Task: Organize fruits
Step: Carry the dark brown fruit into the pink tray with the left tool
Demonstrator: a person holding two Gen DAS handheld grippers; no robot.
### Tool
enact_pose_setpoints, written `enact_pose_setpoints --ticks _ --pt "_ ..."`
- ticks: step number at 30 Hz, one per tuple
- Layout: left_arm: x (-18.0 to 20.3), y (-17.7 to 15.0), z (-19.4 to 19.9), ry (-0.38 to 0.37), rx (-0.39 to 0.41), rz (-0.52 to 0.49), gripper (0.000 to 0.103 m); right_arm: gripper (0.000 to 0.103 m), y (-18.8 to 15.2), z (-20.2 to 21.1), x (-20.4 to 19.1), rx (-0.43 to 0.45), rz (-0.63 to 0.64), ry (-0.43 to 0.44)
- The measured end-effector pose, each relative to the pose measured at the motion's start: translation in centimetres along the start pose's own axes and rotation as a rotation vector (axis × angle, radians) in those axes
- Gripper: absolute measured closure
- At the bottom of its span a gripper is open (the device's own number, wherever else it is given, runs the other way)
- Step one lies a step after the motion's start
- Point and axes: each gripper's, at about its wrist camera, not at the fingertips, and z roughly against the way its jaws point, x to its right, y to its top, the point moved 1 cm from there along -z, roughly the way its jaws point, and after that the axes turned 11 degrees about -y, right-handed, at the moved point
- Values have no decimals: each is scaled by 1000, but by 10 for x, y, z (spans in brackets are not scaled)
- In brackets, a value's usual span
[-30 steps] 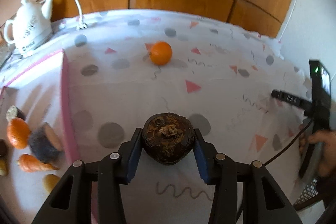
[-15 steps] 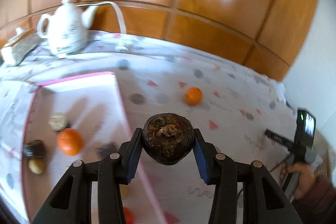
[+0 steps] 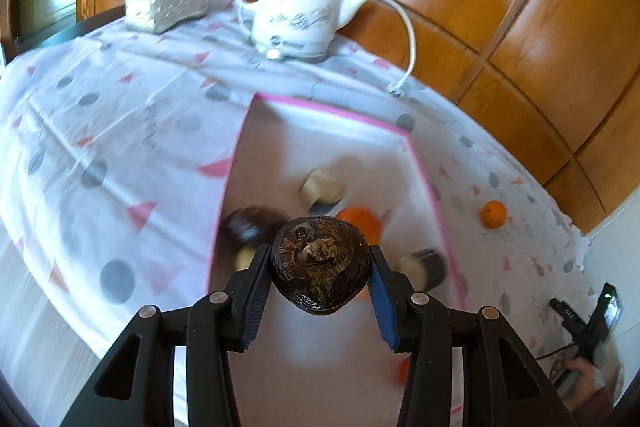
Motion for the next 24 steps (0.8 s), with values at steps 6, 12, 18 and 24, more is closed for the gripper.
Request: enact_pose_setpoints --ticks 6,12,18,24 --pt "-11 -12 -6 22 -27 36 56 17 0 0 0 2 -4 7" --pt "-8 -14 -8 38 -32 24 55 16 -1 0 1 5 -5 14" --pt "-5 -13 1 94 0 5 50 16 -2 1 1 5 -6 16" --pt "-5 -12 11 133 37 8 50 15 -2 1 1 4 -4 14"
